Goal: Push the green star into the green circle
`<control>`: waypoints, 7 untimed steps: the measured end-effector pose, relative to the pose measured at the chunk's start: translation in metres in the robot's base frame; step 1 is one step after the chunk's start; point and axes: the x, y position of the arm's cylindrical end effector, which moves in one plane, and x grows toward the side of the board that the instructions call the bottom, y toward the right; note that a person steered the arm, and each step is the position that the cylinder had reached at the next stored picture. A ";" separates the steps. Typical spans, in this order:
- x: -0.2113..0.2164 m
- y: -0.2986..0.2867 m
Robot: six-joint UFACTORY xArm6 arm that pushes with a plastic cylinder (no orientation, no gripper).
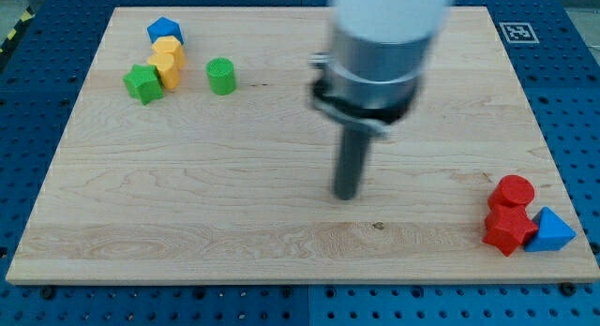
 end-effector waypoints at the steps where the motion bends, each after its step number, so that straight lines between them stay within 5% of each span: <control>1: 0.000 -0.108; 3: -0.031 -0.293; 5: -0.056 -0.316; 7: -0.147 -0.316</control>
